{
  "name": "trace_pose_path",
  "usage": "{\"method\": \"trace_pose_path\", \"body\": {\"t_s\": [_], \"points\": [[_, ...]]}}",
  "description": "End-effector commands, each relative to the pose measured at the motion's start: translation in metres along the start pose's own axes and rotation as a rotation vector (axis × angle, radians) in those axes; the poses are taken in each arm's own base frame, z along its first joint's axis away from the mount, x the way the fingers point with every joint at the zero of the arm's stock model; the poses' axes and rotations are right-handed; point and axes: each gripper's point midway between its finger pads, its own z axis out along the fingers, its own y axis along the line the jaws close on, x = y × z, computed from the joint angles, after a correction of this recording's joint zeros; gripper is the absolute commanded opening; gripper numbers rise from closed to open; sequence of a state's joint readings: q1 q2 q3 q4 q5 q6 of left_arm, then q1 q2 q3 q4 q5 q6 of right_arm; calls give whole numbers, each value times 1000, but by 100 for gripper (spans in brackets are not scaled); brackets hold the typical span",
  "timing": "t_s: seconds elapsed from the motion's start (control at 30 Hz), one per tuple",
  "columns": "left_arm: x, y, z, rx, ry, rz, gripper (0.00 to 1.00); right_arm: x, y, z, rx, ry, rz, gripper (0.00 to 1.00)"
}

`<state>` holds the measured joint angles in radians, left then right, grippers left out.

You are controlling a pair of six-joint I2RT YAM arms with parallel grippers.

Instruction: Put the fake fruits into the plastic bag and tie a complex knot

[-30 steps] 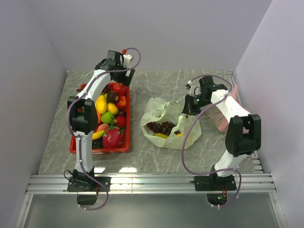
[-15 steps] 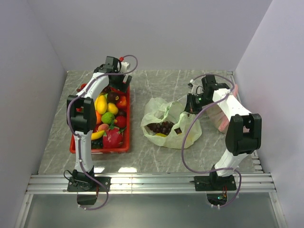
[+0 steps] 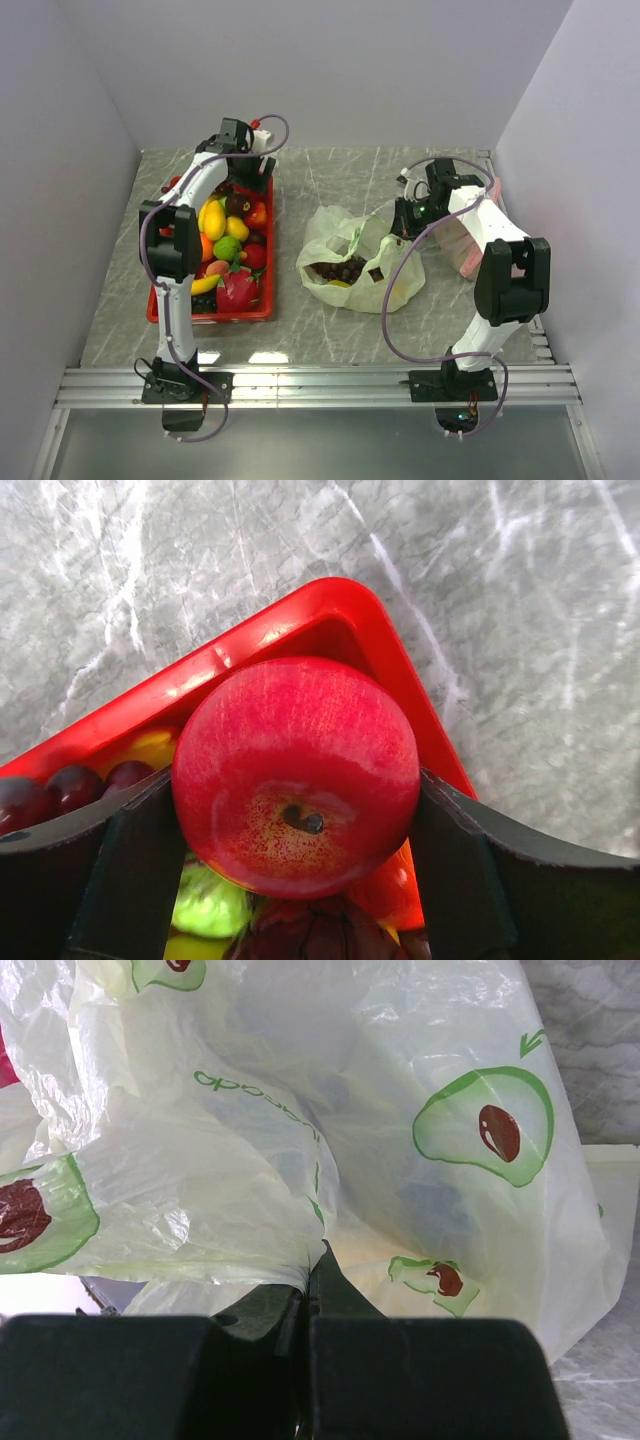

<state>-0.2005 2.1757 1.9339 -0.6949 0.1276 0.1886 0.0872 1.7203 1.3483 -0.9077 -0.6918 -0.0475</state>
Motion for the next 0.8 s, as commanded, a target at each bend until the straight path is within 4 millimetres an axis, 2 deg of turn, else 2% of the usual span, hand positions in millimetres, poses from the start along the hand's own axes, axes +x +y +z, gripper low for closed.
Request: {"method": "trace_pose_path", "body": {"t_s": [0.0,0.07,0.1,0.17,0.2,0.23,0.27,0.37,0.5,0.53,0.6,0.63,0.67,0.7,0.73,0.77], "points": [[-57,-4,-71,-3,-194,19,61,-7,0,-12,16,-34,-32,0],[-68,-12,-90,27,-241,27,57,-6,0,-12,14,-34,-33,0],[-77,-15,-111,33,-287,35,53,-6,-1,-11,16,-35,-30,0],[-84,-27,-131,82,-335,47,50,-5,0,-11,14,-39,-32,0],[-88,-33,-150,99,-373,52,47,-5,0,-11,12,-41,-31,0],[-89,-39,-160,121,-387,54,46,-5,1,-11,10,-42,-31,0],[-89,-53,-178,187,-415,67,45,-6,-1,-11,11,-46,-31,0],[-76,-86,-203,329,-422,84,44,-7,0,-10,10,-47,-31,0],[-38,-155,-251,551,-426,177,44,-12,3,-12,3,-63,-31,0],[-29,-181,-261,608,-418,224,44,-12,3,-12,1,-65,-28,0],[-6,-209,-283,666,-412,313,45,-13,5,-12,-6,-67,-29,0],[7,-236,-293,725,-401,383,45,-14,5,-13,-6,-70,-23,0],[22,-246,-302,750,-392,442,46,-14,6,-13,-10,-70,-23,0],[31,-257,-308,778,-383,482,47,-14,8,-14,-16,-71,-22,0],[46,-276,-313,830,-361,536,46,-14,9,-14,-18,-74,-17,0],[59,-282,-310,850,-330,570,46,-15,9,-14,-21,-76,-15,0]]}}
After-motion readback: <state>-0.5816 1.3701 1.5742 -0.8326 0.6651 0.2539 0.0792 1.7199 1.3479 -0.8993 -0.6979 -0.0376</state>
